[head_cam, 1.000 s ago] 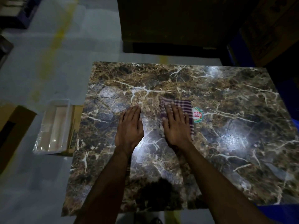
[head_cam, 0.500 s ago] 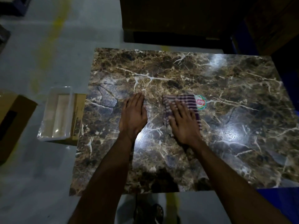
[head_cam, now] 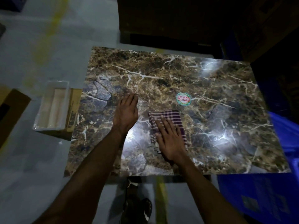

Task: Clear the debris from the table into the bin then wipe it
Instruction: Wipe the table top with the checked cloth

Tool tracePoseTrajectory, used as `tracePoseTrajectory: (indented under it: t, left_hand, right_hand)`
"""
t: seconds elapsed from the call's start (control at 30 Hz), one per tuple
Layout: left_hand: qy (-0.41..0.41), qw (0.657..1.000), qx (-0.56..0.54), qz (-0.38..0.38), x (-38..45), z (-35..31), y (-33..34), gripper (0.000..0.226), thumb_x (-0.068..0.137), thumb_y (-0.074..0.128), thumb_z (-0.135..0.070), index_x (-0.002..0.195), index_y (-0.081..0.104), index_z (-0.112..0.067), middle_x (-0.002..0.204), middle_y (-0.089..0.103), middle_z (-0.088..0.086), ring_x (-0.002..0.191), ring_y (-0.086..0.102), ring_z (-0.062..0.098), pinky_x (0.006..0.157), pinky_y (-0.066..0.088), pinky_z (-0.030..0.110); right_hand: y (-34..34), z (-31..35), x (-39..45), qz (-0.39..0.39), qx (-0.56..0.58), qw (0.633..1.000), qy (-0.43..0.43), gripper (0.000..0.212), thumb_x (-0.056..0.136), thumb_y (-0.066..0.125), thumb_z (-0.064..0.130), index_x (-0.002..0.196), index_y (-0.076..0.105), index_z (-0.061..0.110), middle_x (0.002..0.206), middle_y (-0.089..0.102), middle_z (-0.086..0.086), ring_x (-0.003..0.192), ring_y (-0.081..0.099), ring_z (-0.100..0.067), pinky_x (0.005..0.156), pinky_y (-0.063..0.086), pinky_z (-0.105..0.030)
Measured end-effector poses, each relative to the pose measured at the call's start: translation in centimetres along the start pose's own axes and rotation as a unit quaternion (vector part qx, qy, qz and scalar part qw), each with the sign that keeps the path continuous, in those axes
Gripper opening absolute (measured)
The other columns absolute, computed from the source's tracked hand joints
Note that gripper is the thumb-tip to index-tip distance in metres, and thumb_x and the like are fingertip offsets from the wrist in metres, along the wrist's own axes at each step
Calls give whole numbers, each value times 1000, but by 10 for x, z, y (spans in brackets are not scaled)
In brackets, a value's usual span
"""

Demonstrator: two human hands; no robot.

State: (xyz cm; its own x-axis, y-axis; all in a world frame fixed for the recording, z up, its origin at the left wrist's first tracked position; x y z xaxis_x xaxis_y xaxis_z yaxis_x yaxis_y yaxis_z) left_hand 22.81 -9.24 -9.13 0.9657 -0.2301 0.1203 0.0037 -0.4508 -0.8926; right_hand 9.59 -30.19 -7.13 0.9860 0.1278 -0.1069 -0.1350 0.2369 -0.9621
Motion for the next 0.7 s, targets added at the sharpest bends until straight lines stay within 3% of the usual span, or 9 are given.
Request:
tracePoseTrajectory:
  t: [0.1,0.2,0.33,0.43,0.57,0.7]
  left_hand:
    - [-24,1000,-11,1,-42,-12,0,52,109,39,-23,160,36,-13,167,32,9,156,25,28,128,17,47]
    - [-41,999,-3,-11,-89,-35,6,52,107,35,-21,157,40,-7,164,37,12,154,29,30,126,24,47]
    - [-34,999,1,-22,-126,-55,11,57,104,27,-22,156,41,-5,164,36,11,155,28,28,126,21,43]
    - [-35,999,13,-18,-134,-56,13,55,105,35,-18,158,37,-7,167,32,8,157,23,25,128,20,43]
    - [-46,998,34,-13,-132,-59,15,58,102,42,-14,159,35,-8,167,31,8,157,22,27,127,22,46]
    - [-49,998,23,-13,-132,-58,11,58,100,40,-16,158,39,-8,166,35,7,156,26,27,125,25,47]
  right_hand:
    - [-3,-8,24,-17,9,998,65,59,109,20,47,166,10,33,174,7,4,160,4,-20,127,9,-49]
    - [2,12,46,-7,38,994,104,59,111,19,46,166,5,31,174,2,1,161,-2,-24,128,5,-52]
    - [9,38,3,-12,19,1000,-7,58,111,20,43,166,5,33,174,5,2,161,0,-20,128,5,-45]
    - [8,24,-45,6,21,999,-27,57,111,20,44,165,2,38,174,7,6,160,0,-16,128,4,-42]
    - [6,0,-35,-11,21,999,43,58,110,20,46,166,8,35,174,6,5,161,2,-19,128,11,-50]
    - [12,22,7,-24,40,993,105,59,110,21,44,166,6,33,174,4,2,161,0,-24,127,8,-53]
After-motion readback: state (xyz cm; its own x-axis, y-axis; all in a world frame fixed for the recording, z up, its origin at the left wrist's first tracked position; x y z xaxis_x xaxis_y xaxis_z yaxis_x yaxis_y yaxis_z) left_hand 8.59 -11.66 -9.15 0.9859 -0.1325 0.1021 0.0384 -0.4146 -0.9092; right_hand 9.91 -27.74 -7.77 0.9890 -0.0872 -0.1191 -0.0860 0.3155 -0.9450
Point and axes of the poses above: each hand's wrist, its own x-axis towards the middle knuckle, its own y-axis out of the palm, z = x × y, the point moved 2 cm from there along x, towards the middle knuckle
